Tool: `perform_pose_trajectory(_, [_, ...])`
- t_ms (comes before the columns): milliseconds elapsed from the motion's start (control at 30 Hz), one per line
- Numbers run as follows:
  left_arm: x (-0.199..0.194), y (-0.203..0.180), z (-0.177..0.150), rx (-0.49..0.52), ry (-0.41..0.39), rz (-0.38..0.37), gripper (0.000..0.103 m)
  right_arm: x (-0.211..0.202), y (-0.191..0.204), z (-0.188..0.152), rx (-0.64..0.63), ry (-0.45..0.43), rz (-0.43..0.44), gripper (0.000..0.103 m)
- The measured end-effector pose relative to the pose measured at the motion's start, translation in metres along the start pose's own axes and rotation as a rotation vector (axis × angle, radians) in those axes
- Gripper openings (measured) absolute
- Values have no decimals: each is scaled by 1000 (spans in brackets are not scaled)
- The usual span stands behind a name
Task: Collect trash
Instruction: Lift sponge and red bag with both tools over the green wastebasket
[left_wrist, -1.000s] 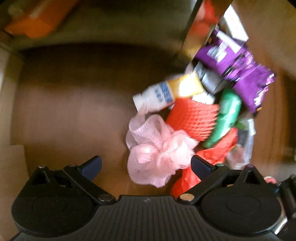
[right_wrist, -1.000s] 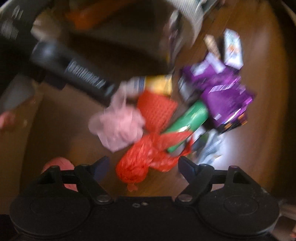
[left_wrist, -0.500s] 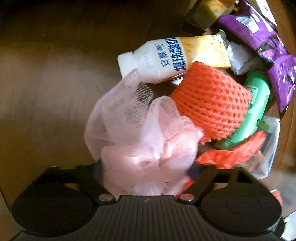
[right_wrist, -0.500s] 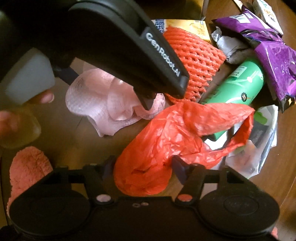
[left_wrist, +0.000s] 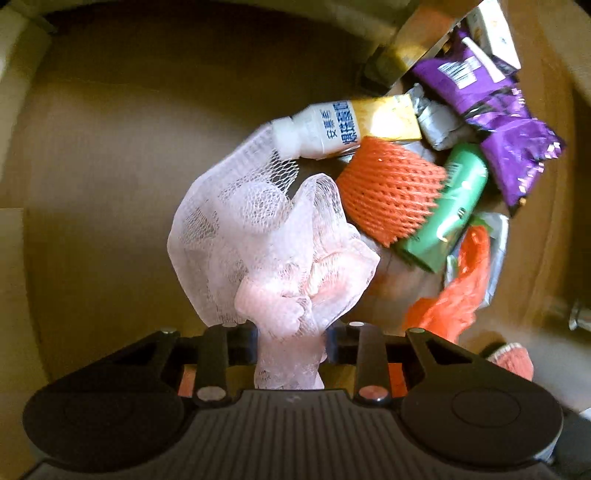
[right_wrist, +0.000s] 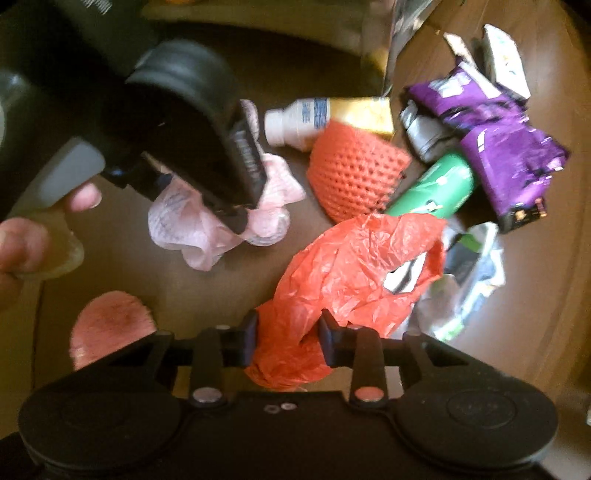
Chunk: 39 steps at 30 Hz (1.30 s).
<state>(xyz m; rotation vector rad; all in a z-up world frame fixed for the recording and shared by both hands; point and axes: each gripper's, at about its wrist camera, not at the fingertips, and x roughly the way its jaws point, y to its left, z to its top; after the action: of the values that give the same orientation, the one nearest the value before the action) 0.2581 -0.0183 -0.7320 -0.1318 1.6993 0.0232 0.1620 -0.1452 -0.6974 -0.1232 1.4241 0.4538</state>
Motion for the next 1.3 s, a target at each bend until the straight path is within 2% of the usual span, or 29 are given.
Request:
perform_pose_trajectory(233, [-116, 3, -15, 23, -45, -16, 31, -114, -3, 9, 9, -60, -2, 33])
perform_pose_trajectory(367, [-200, 0, -24, 27, -80, -47, 31, -195, -5, 32, 33, -113, -5, 33])
perform_pose_trajectory(567, [-328, -1, -31, 43, -170, -81, 31, -315, 2, 69, -6, -225, -17, 33])
perform_pose_trajectory(767, [-425, -13, -24, 55, -276, -95, 31, -413, 8, 103, -65, -334, -30, 33])
perform_pose_trajectory(933, [-495, -20, -18, 71, -361, -105, 31, -482, 14, 131, -122, -426, -53, 33])
perform_pose_trajectory(1100, [-555, -28, -6, 99, -469, -112, 32, -533, 6, 163, -169, -513, -68, 33])
perform_pose_trajectory(1300, [-623, -31, 37, 101, -623, -85, 32, -573, 9, 218, -282, -607, -112, 33])
